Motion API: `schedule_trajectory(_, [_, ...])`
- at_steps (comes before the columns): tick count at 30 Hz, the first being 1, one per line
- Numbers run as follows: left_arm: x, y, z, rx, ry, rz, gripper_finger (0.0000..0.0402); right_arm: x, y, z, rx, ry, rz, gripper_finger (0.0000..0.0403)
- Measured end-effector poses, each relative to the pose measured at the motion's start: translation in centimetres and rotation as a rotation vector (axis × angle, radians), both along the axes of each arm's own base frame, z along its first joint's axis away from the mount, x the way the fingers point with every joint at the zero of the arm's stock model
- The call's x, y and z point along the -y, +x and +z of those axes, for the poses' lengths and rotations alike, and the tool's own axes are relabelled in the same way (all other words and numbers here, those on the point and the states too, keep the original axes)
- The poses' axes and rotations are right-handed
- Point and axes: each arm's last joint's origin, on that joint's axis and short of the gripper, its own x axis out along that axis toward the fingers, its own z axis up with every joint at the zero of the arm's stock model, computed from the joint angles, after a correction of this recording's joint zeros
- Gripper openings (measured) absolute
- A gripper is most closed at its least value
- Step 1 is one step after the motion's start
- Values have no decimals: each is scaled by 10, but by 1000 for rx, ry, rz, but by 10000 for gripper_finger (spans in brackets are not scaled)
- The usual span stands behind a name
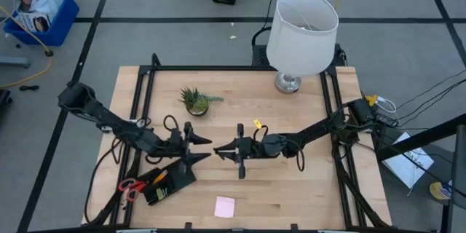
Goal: Pick and place office supplies into organizer
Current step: Put the pen into the top left section of the desk organizer
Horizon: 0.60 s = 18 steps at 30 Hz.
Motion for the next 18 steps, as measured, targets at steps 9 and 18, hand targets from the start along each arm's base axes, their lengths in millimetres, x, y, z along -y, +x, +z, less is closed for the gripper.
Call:
schedule_trajectory(9, [3,10,-9,34,16,3,218,5,1,0,-1,21,-11,32])
schedule_trajectory(18, [1,12,-9,46,19,0,218,5,1,-1,-9,34,-11,34])
